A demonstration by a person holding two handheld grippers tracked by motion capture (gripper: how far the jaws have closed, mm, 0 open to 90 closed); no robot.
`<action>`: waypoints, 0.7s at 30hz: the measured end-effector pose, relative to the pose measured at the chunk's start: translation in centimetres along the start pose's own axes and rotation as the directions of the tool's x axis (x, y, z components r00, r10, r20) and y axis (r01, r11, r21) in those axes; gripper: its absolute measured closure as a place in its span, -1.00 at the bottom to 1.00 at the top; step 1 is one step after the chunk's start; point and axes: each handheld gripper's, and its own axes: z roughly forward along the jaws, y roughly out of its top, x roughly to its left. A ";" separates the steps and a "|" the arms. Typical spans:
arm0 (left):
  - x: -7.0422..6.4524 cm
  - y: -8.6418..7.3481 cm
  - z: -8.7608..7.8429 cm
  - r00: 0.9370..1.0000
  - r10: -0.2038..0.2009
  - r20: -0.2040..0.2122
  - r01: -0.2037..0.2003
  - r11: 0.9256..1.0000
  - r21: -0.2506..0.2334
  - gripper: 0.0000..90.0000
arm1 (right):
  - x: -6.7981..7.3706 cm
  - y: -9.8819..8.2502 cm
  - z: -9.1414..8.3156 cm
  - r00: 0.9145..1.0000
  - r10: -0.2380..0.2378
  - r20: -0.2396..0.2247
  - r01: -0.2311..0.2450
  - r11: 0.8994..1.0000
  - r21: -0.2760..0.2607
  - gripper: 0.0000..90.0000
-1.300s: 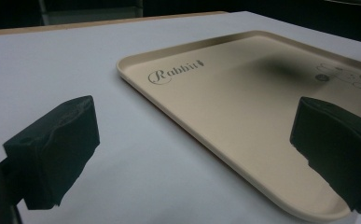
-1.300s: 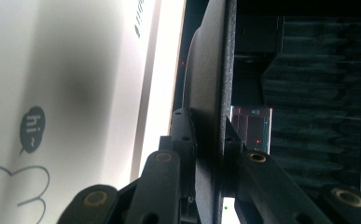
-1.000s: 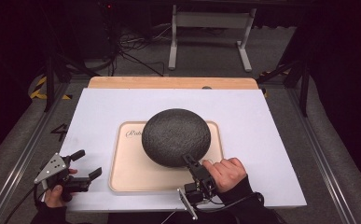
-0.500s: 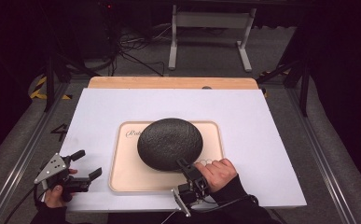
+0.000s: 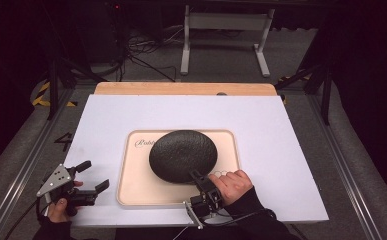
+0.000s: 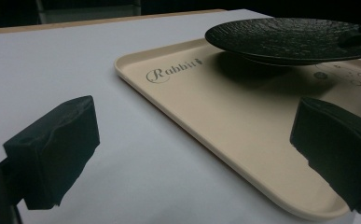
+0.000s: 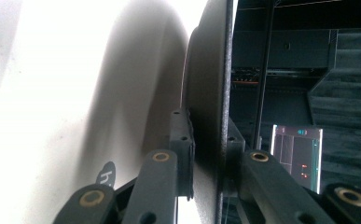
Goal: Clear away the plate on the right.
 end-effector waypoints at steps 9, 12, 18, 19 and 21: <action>0.0 0.0 0.0 1.000 0.000 0.000 0.000 1.000 0.001 -0.95 | 0.3 0.0 0.4 1.000 0.002 -0.017 -0.002 1.000 0.004 0.80; 0.0 0.0 0.0 1.000 0.000 0.000 0.000 1.000 0.000 -0.95 | 0.2 0.0 0.5 1.000 0.004 -0.019 -0.004 1.000 0.002 0.79; 0.0 0.0 0.0 1.000 0.000 0.000 0.000 1.000 0.000 -0.95 | 0.4 -0.1 0.7 1.000 0.002 -0.030 -0.002 1.000 0.008 0.77; 0.0 0.0 0.0 1.000 0.000 0.000 0.000 1.000 0.000 -0.95 | 0.4 -0.1 0.8 0.999 0.002 -0.033 -0.001 1.000 0.008 0.76; 0.0 0.0 0.0 1.000 0.001 0.000 -0.001 1.000 0.000 -0.95 | 0.5 -0.1 0.8 1.000 -0.004 -0.030 0.004 1.000 0.008 0.76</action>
